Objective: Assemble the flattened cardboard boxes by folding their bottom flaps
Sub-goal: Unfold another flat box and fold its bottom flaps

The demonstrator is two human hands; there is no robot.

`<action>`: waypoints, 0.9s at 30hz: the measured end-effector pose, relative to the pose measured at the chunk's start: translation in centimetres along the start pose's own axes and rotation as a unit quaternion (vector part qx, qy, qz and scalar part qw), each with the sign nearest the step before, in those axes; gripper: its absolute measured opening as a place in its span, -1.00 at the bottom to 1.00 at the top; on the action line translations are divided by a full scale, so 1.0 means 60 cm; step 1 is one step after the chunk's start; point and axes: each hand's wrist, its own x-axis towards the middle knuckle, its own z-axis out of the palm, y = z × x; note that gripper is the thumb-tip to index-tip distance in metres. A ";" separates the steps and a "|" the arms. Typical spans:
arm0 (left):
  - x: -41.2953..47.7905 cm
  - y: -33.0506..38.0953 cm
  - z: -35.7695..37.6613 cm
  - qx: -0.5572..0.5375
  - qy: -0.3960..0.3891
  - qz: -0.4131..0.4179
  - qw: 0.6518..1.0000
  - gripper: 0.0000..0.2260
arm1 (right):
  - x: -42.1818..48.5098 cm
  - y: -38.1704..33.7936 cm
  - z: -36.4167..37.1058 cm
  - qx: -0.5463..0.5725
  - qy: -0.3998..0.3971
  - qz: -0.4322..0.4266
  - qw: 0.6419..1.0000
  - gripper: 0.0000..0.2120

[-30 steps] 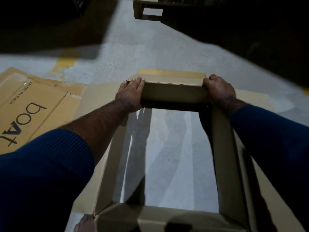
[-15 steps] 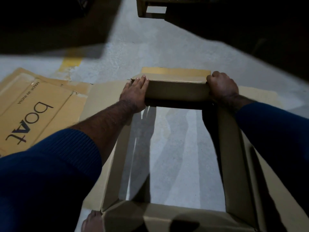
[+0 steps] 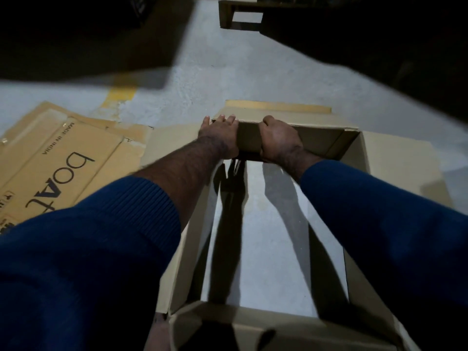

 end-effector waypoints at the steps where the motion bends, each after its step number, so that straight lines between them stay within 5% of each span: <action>1: -0.002 0.001 0.001 0.003 -0.010 -0.007 1.000 -0.18 | 0.000 -0.001 -0.005 0.006 -0.015 0.004 1.000 -0.52; 7: -0.073 0.039 0.005 -0.004 -0.047 -0.035 0.998 -0.15 | -0.094 -0.024 -0.028 -0.023 -0.165 0.045 0.985 -0.18; 11: -0.149 0.090 -0.056 0.026 -0.077 0.001 0.997 -0.59 | -0.222 -0.031 -0.044 0.026 -0.234 0.106 0.966 -0.32; 13: -0.205 0.128 -0.080 0.001 -0.096 0.013 0.995 -0.64 | -0.287 -0.028 -0.051 0.048 -0.265 0.150 0.951 -0.40; 23: -0.544 0.257 0.025 -0.153 -0.165 0.044 0.973 -0.55 | -0.631 -0.076 -0.059 0.205 -0.169 0.328 0.906 -0.41; 27: -0.651 0.260 0.085 -0.191 -0.180 0.029 0.964 -0.60 | -0.734 -0.100 -0.064 0.198 -0.224 0.334 0.894 -0.49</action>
